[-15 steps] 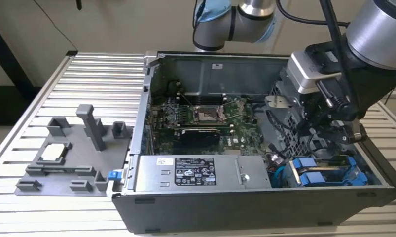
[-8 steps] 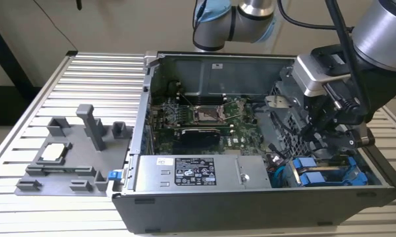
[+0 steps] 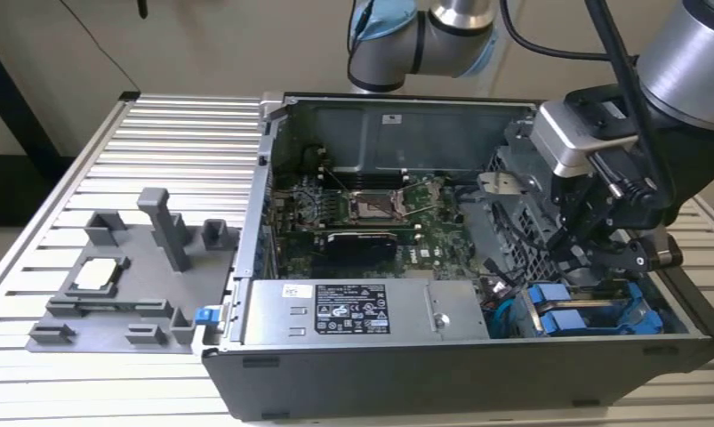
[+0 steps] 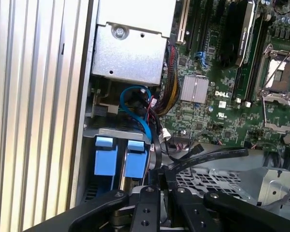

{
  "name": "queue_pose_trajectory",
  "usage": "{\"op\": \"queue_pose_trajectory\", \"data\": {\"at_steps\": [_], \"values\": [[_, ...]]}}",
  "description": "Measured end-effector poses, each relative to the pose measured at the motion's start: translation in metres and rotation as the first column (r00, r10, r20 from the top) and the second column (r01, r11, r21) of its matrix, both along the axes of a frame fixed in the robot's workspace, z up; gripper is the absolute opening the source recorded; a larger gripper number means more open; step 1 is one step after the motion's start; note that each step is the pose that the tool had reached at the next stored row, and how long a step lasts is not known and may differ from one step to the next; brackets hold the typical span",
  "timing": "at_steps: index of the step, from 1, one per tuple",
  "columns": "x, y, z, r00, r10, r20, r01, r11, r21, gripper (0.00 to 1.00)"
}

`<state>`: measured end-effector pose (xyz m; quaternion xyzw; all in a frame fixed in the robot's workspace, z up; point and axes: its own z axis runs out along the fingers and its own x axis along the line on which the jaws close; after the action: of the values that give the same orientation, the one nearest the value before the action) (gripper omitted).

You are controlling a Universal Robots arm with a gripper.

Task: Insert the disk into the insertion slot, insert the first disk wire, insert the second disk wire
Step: 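Insert the first disk wire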

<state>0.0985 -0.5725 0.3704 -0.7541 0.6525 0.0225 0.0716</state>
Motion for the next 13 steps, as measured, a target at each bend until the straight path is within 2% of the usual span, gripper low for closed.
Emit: {"op": "queue_pose_trajectory", "data": {"at_steps": [13], "values": [[0.0022, 0.0, -0.0013, 1.0, 0.0, -0.0001, 0.0, 1.0, -0.0006, 0.16]]}}
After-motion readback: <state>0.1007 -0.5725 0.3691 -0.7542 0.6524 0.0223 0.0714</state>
